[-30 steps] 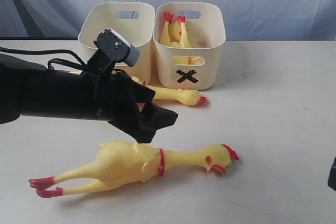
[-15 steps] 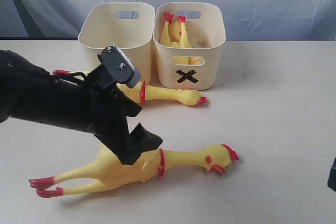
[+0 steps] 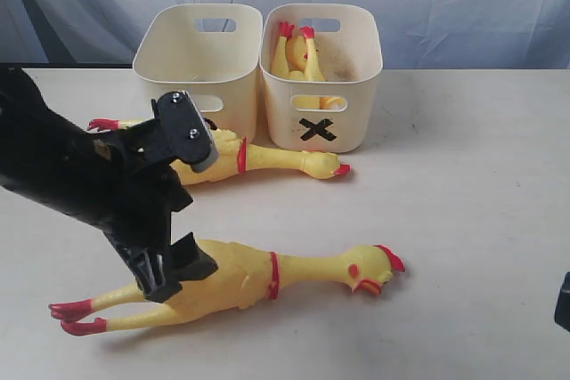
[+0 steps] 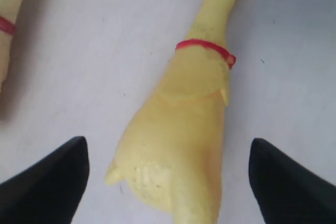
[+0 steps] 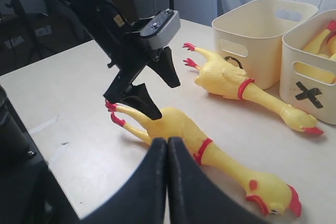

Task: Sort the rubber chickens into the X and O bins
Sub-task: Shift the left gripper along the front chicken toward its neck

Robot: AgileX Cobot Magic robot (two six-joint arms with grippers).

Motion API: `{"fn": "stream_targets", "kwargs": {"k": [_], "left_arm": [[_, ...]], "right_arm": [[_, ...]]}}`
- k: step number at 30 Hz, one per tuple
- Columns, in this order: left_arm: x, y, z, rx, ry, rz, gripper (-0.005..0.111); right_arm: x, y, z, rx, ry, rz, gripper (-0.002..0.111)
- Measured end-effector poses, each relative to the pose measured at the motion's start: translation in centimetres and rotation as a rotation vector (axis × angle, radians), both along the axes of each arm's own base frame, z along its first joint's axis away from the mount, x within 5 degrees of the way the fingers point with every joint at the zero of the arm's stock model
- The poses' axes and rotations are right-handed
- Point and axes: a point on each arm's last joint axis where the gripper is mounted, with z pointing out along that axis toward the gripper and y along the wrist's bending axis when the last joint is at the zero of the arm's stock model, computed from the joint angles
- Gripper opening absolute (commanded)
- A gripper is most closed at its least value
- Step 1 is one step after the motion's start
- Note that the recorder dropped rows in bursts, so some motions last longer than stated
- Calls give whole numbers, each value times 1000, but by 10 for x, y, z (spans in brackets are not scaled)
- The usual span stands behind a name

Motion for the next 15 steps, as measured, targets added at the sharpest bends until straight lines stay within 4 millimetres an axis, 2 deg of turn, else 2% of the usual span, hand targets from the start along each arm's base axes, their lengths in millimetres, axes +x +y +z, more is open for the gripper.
{"fn": "stream_targets", "kwargs": {"k": [3,10,15], "left_arm": [[-5,3,7,22,11,-26,78],[-9,14,3,153,65,-22,78],[-12,16,2,180,102,-23,78]], "right_arm": [[0,0,0,2,5,0,-1],[0,0,0,4,13,1,-1],[0,0,0,12,23,-2,-1]]}}
